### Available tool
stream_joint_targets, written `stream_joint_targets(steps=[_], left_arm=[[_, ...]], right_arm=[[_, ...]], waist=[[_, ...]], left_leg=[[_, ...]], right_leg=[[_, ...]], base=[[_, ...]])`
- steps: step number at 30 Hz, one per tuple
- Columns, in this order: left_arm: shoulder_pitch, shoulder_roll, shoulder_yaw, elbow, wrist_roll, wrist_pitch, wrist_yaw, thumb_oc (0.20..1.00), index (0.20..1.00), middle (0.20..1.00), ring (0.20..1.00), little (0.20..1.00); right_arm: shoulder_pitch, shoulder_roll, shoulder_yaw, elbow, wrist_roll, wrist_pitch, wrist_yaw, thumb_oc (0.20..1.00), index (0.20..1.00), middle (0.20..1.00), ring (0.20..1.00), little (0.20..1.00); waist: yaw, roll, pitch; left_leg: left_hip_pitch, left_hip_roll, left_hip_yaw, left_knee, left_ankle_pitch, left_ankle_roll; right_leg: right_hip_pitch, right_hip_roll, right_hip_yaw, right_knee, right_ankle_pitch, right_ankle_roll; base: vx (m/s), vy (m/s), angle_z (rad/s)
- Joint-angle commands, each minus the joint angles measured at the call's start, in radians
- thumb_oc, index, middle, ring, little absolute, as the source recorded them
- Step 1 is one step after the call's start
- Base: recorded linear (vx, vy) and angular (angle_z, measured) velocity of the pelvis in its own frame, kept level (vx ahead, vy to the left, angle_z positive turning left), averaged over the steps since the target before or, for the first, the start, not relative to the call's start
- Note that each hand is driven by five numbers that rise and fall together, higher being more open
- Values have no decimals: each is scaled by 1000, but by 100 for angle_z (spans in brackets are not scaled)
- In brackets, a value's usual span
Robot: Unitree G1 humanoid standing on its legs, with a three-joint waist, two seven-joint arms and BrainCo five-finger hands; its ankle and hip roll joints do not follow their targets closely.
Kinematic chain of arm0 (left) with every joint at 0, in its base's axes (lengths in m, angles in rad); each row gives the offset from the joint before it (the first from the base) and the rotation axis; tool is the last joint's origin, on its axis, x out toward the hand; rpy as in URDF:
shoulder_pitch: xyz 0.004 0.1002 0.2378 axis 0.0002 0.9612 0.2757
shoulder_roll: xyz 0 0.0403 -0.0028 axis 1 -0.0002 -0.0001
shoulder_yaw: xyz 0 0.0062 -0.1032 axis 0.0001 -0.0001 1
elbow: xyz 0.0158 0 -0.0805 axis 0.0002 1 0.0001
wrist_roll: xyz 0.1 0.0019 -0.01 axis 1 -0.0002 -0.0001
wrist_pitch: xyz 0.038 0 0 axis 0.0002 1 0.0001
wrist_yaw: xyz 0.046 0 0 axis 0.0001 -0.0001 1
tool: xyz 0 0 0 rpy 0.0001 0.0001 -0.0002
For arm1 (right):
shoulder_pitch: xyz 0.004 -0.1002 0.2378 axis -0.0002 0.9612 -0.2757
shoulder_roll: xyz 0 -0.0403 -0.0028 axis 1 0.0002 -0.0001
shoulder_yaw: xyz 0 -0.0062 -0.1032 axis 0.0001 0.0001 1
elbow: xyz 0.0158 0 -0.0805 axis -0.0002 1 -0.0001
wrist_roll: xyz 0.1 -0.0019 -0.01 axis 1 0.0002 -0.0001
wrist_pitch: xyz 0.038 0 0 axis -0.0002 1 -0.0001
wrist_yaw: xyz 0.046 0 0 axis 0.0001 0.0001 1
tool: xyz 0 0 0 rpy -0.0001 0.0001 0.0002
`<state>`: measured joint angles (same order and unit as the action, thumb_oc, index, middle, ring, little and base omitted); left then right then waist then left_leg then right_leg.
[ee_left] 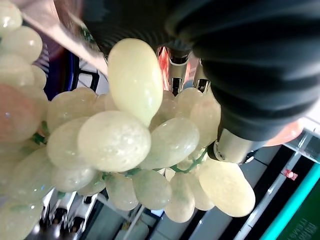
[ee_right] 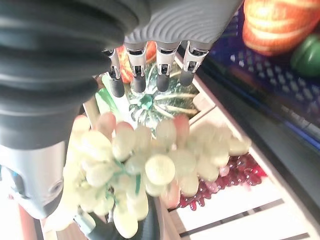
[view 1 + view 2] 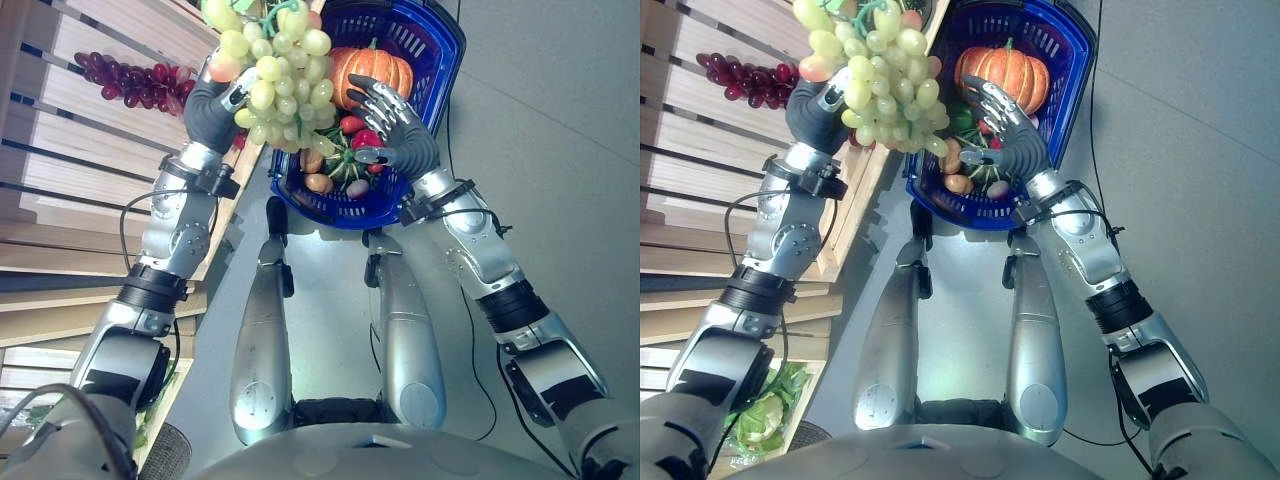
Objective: Pick up fruits and vegetables into the basket
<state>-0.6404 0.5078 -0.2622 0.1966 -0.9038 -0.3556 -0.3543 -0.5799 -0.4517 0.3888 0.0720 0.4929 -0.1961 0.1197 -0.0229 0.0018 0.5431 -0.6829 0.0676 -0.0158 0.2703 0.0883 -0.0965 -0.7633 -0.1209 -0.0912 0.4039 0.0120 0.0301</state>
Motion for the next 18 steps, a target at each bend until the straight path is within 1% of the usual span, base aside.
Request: stream_joint_targets(steps=[1, 11, 18], left_arm=[[-44, -27, -2, -156, -12, -39, -40, 200, 200, 200, 200, 200], [-77, -61, -66, -231, -26, -21, -79, 200, 200, 200, 200, 200], [-99, -69, -92, -273, -16, -7, -75, 200, 200, 200, 200, 200]], right_arm=[[-29, 8, 29, -105, 44, -31, 4, 1000, 1000, 1000, 1000, 1000], [-83, 34, 71, -98, 48, -16, -74, 1000, 1000, 1000, 1000, 1000], [-104, 45, 92, -98, 76, 12, -78, 1000, 1000, 1000, 1000, 1000]], waist=[[7, 4, -23], [10, 4, -23], [13, 3, -23]], left_leg=[[-2, -71, 58, 25, -68, 51], [9, -77, 56, 9, -65, 52], [16, -80, 55, 1, -64, 52]], right_leg=[[84, 60, -65, -15, -86, -8], [93, 60, -65, -34, -76, -7], [101, 60, -68, -44, -72, -6]], base=[[0, 0, 0], [0, 0, 0], [0, 0, 0]])
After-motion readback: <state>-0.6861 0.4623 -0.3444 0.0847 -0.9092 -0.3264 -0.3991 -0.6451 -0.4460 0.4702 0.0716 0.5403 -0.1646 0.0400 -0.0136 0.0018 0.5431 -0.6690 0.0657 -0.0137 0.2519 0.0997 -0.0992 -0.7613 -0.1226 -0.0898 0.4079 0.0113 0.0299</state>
